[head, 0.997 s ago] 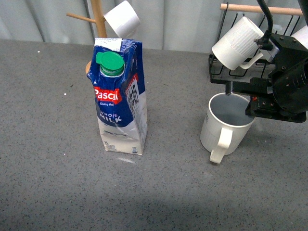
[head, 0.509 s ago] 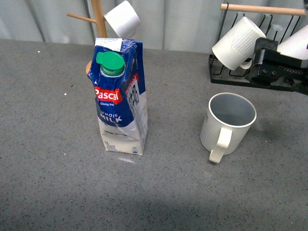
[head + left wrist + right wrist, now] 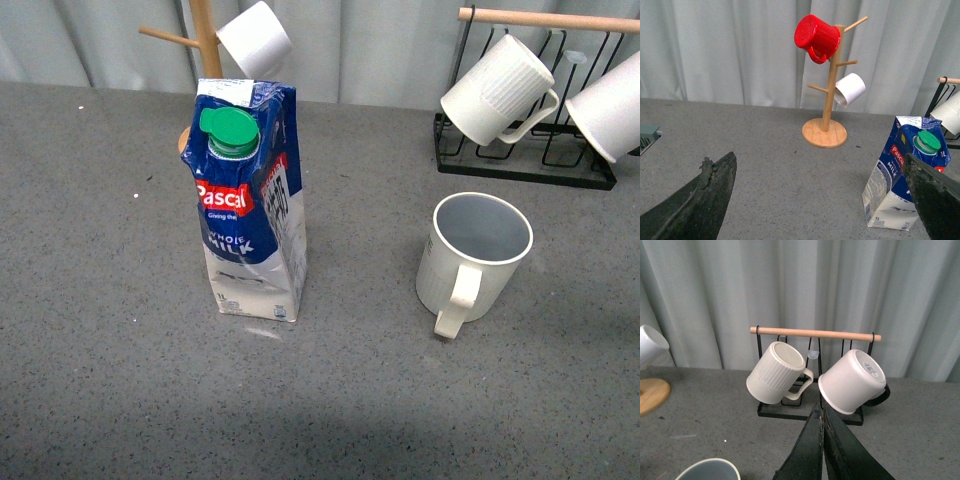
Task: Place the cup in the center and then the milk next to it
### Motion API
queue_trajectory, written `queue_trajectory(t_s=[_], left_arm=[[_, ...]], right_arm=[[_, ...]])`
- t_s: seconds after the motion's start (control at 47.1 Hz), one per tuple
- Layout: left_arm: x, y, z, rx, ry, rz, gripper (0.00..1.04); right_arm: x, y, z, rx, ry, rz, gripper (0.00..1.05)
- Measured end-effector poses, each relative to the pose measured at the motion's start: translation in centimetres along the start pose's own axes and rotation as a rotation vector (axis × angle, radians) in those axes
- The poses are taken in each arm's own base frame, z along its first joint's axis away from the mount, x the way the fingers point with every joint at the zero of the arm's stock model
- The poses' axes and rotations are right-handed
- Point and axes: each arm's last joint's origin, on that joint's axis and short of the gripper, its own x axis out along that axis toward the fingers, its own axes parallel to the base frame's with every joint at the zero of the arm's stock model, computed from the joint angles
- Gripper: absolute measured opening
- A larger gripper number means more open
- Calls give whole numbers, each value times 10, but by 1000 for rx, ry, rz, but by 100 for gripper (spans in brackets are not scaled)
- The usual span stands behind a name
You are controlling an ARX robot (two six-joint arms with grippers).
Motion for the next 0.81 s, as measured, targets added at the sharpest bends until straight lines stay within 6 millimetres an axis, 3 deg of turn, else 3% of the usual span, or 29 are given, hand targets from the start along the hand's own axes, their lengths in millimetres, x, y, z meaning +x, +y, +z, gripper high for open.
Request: queue_trajectory(t_s=[0.255, 0.806], left_arm=[[0, 0, 0, 0, 0, 0, 98], [0, 0, 0, 0, 0, 0, 98]], right_arm=[[-32, -15, 0, 3, -2, -5, 1], [-77, -15, 1, 3, -8, -2, 1]])
